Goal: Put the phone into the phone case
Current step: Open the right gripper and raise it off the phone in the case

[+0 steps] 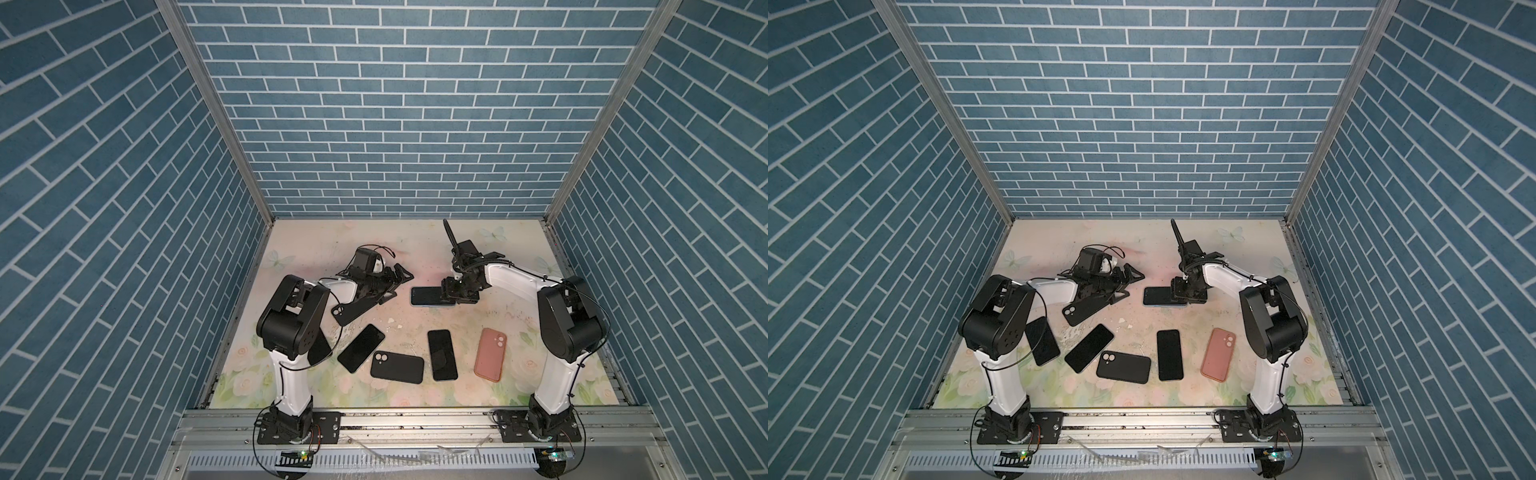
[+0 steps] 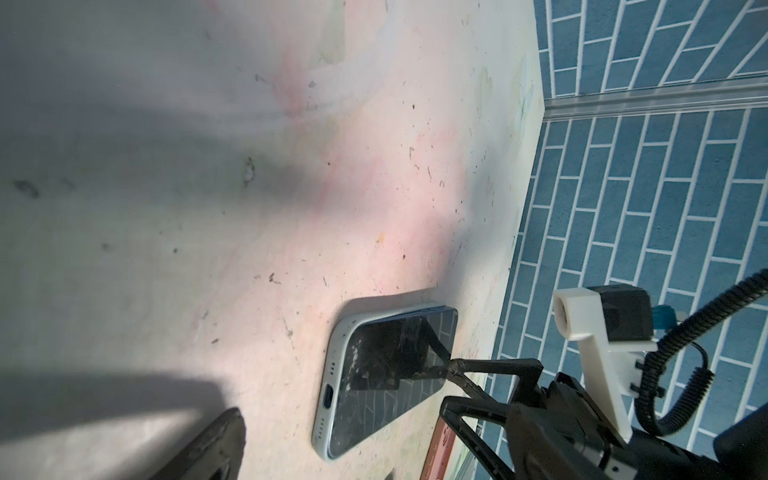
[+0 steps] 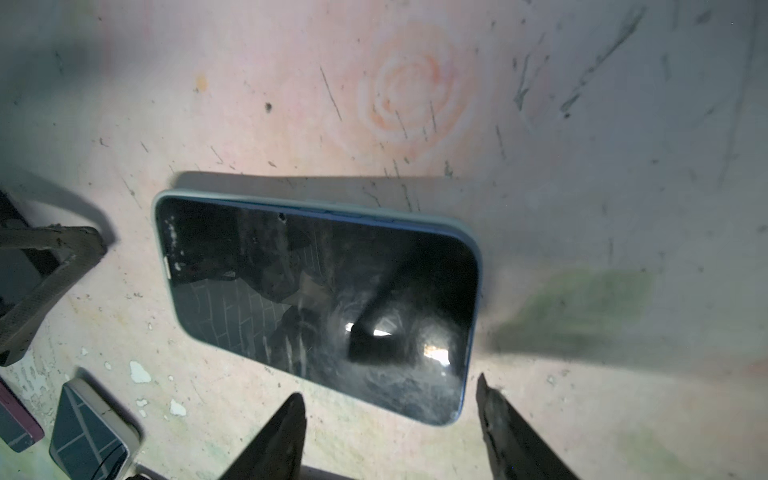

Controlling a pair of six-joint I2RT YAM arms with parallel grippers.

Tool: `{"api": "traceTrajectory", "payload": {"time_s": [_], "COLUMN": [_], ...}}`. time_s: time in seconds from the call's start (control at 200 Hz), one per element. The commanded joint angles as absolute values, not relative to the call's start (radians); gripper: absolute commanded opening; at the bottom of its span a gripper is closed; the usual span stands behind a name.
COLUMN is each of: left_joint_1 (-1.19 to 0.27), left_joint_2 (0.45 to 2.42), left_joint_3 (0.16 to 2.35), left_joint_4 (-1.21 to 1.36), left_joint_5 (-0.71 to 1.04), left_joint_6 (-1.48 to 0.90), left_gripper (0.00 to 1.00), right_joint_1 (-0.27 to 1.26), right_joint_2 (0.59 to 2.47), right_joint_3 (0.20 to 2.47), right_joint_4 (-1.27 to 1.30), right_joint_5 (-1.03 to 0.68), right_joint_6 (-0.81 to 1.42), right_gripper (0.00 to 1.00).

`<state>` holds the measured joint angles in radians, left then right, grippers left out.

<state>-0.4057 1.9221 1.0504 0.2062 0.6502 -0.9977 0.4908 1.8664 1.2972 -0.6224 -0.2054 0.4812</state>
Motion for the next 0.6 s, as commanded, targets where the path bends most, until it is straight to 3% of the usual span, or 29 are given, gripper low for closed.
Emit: {"api": "traceTrajectory", "payload": {"time_s": [0.0, 0.595], "left_joint_1": [-0.408, -0.407], "left_joint_2": [1.891, 1.930], "left_joint_3": [1.051, 1.110], "left_joint_4": [0.187, 0.111], "left_joint_5": [0.640, 0.665], "left_joint_6": [-0.976, -0.936], "left_gripper": [1.00, 1.00], "right_joint_1": [0.488, 0.418], "right_joint_2": [1.805, 1.744], "right_joint_3": [1.322, 1.260], "right_joint_4": [-0.648, -0.549], "right_joint_5": [-0.188, -0.298], "right_joint_6": [0.459, 0.512], "right_gripper": [0.79, 0.80]}}
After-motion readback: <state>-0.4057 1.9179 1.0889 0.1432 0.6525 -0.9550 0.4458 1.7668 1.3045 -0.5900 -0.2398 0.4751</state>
